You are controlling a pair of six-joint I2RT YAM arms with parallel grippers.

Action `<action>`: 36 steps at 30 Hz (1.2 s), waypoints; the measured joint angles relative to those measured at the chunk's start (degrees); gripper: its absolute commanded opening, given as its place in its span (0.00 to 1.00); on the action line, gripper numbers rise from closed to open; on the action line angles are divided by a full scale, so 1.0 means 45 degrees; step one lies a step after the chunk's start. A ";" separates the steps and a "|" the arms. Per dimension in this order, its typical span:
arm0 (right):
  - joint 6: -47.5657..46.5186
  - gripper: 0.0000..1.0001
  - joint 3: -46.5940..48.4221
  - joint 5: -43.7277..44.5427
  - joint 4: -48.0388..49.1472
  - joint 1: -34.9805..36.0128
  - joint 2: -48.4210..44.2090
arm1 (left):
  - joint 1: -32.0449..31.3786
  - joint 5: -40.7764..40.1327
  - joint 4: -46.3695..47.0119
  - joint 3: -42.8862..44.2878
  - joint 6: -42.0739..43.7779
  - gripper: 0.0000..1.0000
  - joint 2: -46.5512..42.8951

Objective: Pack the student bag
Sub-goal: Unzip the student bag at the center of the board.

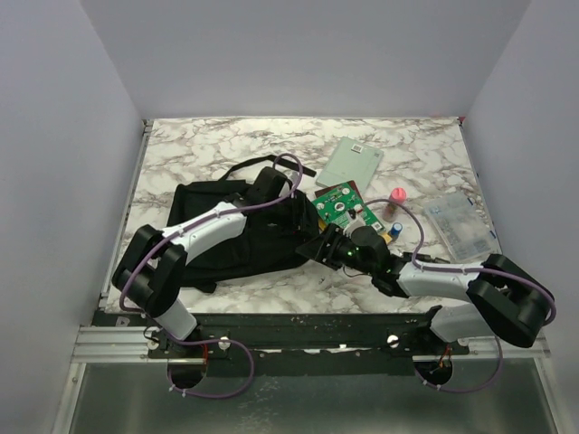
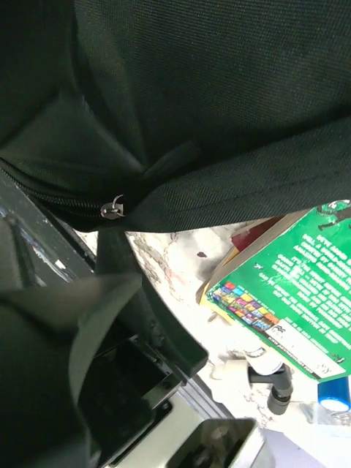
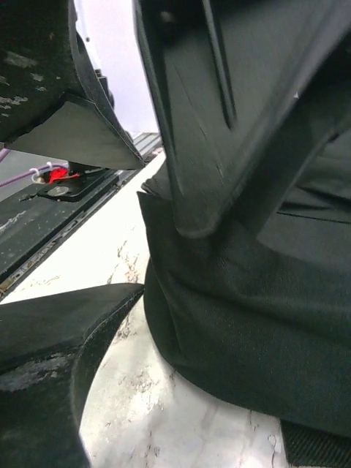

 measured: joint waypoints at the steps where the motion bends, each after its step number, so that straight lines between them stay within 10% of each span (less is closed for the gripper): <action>1: 0.0131 0.66 0.0000 0.0053 0.0068 0.0000 0.0165 | 0.0000 0.0039 0.0000 0.0005 0.0010 0.69 -0.0063; 7: 0.0345 0.69 0.0024 0.0461 -0.0262 0.0000 0.0155 | 0.0019 -0.0340 -0.0559 -0.0355 0.0738 0.90 -0.1277; 19: -0.3983 0.52 0.2710 0.1540 -0.5401 -0.0267 -0.1141 | 0.0170 -0.2385 -0.0296 -0.5610 -0.0889 0.89 -0.9598; 36: -0.5285 0.61 0.6727 0.1234 -0.9180 -0.0767 0.1773 | 0.0000 -0.0787 0.2220 -0.8801 -0.8884 0.88 -0.8437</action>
